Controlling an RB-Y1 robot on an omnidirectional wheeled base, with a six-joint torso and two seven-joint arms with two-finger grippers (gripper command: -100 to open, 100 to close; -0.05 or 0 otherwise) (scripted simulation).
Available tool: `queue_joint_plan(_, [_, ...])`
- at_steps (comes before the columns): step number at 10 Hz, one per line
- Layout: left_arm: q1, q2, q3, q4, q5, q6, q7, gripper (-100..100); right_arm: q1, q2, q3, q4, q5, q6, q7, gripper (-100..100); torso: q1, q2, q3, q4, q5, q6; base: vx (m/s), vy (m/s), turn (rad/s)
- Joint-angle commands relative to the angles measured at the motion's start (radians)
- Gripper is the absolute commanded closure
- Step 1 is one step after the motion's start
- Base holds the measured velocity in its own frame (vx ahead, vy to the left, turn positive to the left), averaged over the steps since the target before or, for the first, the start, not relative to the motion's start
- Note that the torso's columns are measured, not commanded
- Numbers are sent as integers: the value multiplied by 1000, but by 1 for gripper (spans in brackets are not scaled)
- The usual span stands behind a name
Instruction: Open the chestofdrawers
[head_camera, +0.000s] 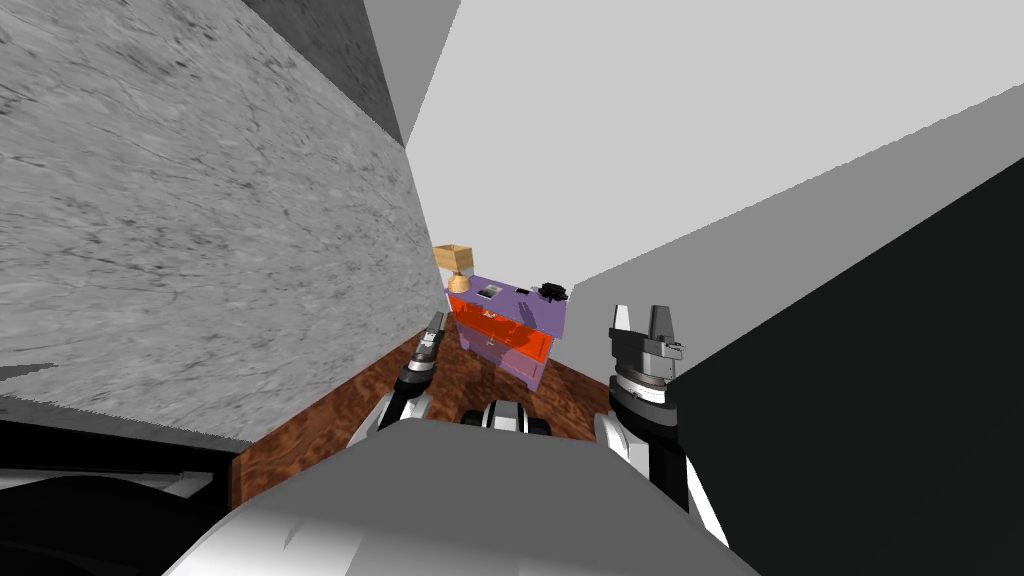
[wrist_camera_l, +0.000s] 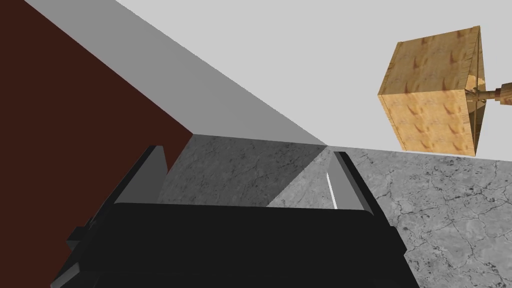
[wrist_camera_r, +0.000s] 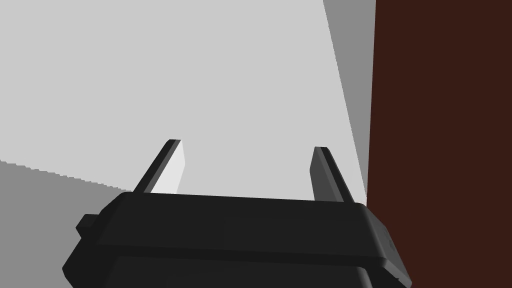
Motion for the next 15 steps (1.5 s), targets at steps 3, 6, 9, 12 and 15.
queue_joint_plan(3, [-36, 6, -4, 125, -17, -46, -20, -100, 0, 0, 0, 0, 0, 0, 0, 0, -1, -1, 0, 0, 0, 0, 74, 14, -16])
queue_joint_plan(6, [-69, 8, -10, 227, -33, -91, -40, -100, 0, 0, 0, 0, 0, 0, 0, 0, -1, 0, 0, 0, 0, 0, 75, 9, -18])
queue_joint_plan(9, [-85, 8, -12, 304, -42, -113, -50, -100, 0, 0, 0, 0, 0, 0, 0, 0, 0, 0, 0, 0, 0, 0, 69, 22, -17])
queue_joint_plan(12, [-120, 7, -18, 402, -58, -157, -70, -100, 0, 0, 0, 0, 0, 0, 0, 0, -1, 0, 0, 0, 0, 0, 81, 11, -18])
queue_joint_plan(15, [-137, 5, -20, 465, -66, -179, -80, -100, 0, 0, 0, 0, 0, 0, 0, 0, -1, 2, 1, 1, 0, 0, 54, 14, -12])
